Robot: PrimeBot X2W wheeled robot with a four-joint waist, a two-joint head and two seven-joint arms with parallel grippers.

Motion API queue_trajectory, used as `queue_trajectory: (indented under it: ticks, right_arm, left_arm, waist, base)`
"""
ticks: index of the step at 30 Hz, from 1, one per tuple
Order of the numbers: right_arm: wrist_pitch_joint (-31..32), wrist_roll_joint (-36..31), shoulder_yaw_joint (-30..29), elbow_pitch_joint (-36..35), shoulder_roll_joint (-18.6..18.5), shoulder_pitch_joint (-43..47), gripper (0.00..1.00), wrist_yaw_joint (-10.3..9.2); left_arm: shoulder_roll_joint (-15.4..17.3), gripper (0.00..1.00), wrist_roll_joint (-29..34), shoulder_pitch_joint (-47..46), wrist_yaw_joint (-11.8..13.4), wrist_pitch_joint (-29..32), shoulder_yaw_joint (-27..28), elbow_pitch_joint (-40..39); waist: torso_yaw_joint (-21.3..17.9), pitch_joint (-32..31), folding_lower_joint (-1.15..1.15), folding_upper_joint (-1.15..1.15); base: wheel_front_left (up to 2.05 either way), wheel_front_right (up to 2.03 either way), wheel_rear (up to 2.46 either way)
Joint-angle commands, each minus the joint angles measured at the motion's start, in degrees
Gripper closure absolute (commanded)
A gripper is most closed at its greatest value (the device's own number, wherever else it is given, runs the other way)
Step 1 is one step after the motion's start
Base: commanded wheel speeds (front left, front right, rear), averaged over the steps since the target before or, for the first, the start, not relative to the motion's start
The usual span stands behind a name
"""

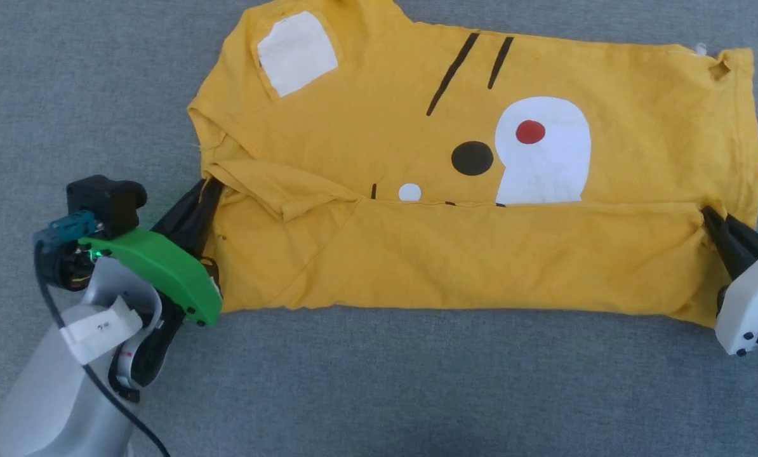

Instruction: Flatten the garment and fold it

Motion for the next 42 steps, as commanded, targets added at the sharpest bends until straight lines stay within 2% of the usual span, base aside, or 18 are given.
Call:
queue_trajectory:
  ticks: [1, 2, 3, 4, 5, 10, 14, 19, 23, 25, 26, 27, 31, 34, 36, 42]
  right_arm:
    - [0.9, 0.6, 0.7, 1.5, -0.2, -0.3, 0.99, -0.09]
    - [1.1, 0.9, 0.9, 1.8, -0.2, -0.4, 0.76, -0.09]
    - [1.0, 1.2, 0.9, 2.0, -0.3, -0.5, 0.39, -0.09]
    - [0.9, 1.4, 0.9, 2.0, -0.4, -0.5, 0.0, -0.09]
    - [0.8, 1.6, 0.9, 2.1, -0.4, -0.6, 0.0, -0.09]
    - [-1.0, 2.7, -0.5, 0.6, 0.4, 0.5, 0.0, -0.09]
    - [-4.3, 1.4, -4.6, -2.6, 3.0, 3.4, 0.0, -0.09]
    - [-11.6, -3.3, -10.2, -7.1, 10.1, 9.3, 0.0, -0.09]
    - [-18.0, -8.3, -13.3, -8.5, 16.4, 14.2, 0.0, -0.09]
    - [-20.8, -10.0, -13.7, -8.5, 18.5, 16.4, 0.0, -0.09]
    - [-22.0, -10.5, -13.9, -8.3, 19.1, 17.1, 0.0, -0.09]
    - [-25.2, -11.2, -14.4, -7.1, 20.2, 19.0, 0.0, -0.09]
    - [-27.4, -9.5, -14.2, -4.6, 20.3, 19.8, 0.0, -0.09]
    - [-28.0, -9.8, -13.7, -4.1, 20.3, 19.2, 0.0, -0.09]
    - [-28.1, -10.2, -13.6, -4.2, 20.3, 18.7, 0.0, -0.09]
    - [-27.2, -11.1, -12.9, -4.7, 20.3, 17.3, 0.0, -0.09]
  left_arm:
    - [-0.4, 0.86, -0.1, -1.6, -0.4, 0.0, -0.2, 1.2]
    - [-0.6, 0.71, -0.3, -2.0, -0.5, 0.3, -0.4, 2.3]
    - [-0.7, 0.57, -0.3, -2.2, -0.7, 0.6, -0.7, 3.2]
    - [-0.9, 0.31, -0.5, -2.4, -0.6, 0.4, -0.6, 3.8]
    - [-1.2, 0.0, -0.7, -2.6, -0.3, -0.2, -0.2, 4.3]
    - [-2.0, 0.0, -1.8, -1.6, 0.4, -3.7, 1.8, 4.3]
    - [-2.9, 0.0, -2.9, 2.5, 2.9, -8.9, 5.5, 1.1]
    - [-3.8, 0.0, 0.0, 11.1, 5.5, -18.4, 7.9, -5.2]
    - [-6.1, 0.0, 3.1, 17.7, 7.0, -21.9, 8.1, -8.8]
    - [-7.8, 0.0, 4.6, 20.6, 7.7, -22.4, 8.6, -9.7]
    - [-8.5, 0.0, 5.5, 21.6, 8.0, -22.6, 8.8, -9.8]
    - [-11.4, 0.0, 7.4, 24.4, 8.5, -22.7, 9.7, -9.4]
    - [-13.5, 0.0, 9.8, 25.8, 8.1, -22.7, 10.5, -8.4]
    - [-12.8, 0.0, 11.4, 24.8, 7.9, -22.4, 9.9, -7.0]
    - [-11.7, 0.0, 11.8, 23.4, 7.2, -19.9, 8.8, -6.1]
    - [-7.7, 0.0, 11.4, 18.1, 4.7, -6.7, 5.4, -3.2]
  waist:
    - [0.2, -0.2, 0.0, 0.0]
    - [0.2, -0.4, 0.0, 0.0]
    - [0.1, -0.7, 0.0, 0.0]
    - [0.1, -1.0, 0.0, 0.0]
    - [0.0, -1.5, 0.0, 0.0]
    - [-0.3, -4.7, 0.0, 0.0]
    - [-0.5, -7.7, 0.0, 0.0]
    - [-0.6, -10.7, 0.0, 0.0]
    - [-0.6, -12.0, 0.0, 0.0]
    - [-0.6, -12.4, 0.0, 0.0]
    - [-0.6, -12.5, 0.0, 0.0]
    - [-0.7, -13.1, 0.0, 0.0]
    - [-0.6, -13.7, 0.0, 0.0]
    - [-0.6, -13.8, 0.0, 0.0]
    - [-0.6, -13.7, 0.0, 0.0]
    - [-0.6, -12.2, 0.0, 0.0]
  base:
    - [0.0, 0.0, 0.0]
    - [0.0, 0.0, 0.0]
    - [0.0, 0.0, 0.0]
    - [0.0, 0.0, 0.0]
    - [0.0, 0.0, 0.0]
    - [0.0, 0.0, 0.0]
    - [0.0, 0.0, 0.0]
    - [0.0, 0.0, 0.0]
    - [0.0, 0.0, 0.0]
    - [0.0, 0.0, 0.0]
    - [0.0, 0.0, 0.0]
    - [0.0, 0.0, 0.0]
    - [0.0, 0.0, 0.0]
    - [0.0, 0.0, 0.0]
    - [0.0, 0.0, 0.0]
    - [0.0, 0.0, 0.0]
